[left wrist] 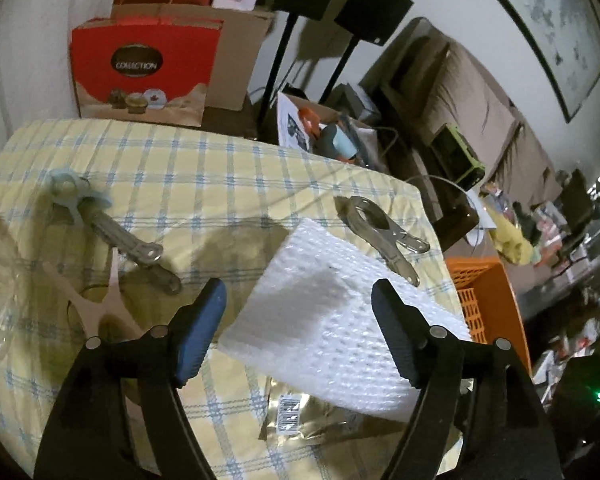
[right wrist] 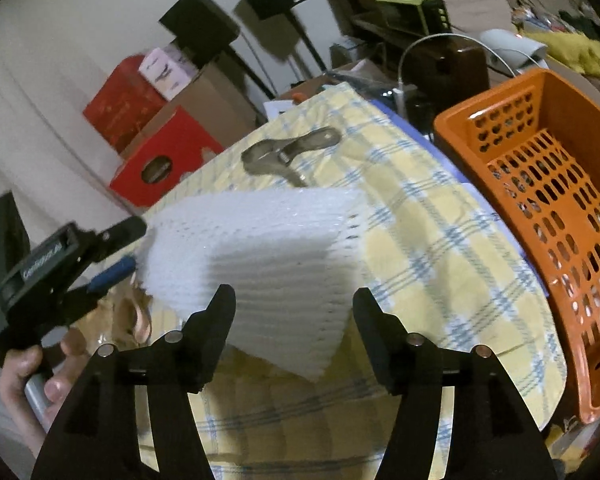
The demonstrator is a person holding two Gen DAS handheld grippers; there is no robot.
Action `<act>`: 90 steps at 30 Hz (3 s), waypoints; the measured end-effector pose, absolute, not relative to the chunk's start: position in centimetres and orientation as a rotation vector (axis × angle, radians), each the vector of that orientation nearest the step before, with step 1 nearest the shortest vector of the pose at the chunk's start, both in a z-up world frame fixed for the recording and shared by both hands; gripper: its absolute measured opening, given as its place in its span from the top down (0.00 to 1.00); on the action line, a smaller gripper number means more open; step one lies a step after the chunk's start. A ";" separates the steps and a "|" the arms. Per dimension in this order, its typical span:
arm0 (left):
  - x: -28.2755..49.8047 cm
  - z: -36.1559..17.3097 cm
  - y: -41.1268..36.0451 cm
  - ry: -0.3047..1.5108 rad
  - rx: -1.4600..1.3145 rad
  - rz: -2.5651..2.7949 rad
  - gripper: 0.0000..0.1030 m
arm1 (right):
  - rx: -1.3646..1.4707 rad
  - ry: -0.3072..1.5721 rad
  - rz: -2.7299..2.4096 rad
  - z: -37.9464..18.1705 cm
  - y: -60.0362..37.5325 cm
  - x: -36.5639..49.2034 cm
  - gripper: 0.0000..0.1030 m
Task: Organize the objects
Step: 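Lower the left gripper over the foam sleeve edge and close on it, then lift the foam sleeve with the left gripper off the table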
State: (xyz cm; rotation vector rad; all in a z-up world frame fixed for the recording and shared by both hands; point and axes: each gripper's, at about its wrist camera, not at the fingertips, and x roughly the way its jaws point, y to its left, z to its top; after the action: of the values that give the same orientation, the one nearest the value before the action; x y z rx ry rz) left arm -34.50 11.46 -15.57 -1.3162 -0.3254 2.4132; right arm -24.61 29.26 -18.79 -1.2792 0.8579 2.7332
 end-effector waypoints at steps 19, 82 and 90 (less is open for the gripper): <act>-33.0 -14.4 14.0 -0.294 -1.287 2.144 0.57 | -1.328 0.851 2.753 -19.8 29.2 -25.0 0.76; -34.3 -16.6 13.2 -0.214 -1.411 2.110 0.88 | -1.274 0.958 2.776 -19.4 31.7 -24.1 0.87; -33.1 -15.4 13.8 -0.166 -1.346 2.118 0.91 | -1.250 0.953 2.784 -19.1 31.5 -24.0 0.87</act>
State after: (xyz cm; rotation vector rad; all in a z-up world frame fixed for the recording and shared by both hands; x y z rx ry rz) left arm -33.12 13.75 -15.38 -1.3458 -0.1660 2.1179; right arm -24.04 31.47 -19.07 -1.2504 0.9529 2.7835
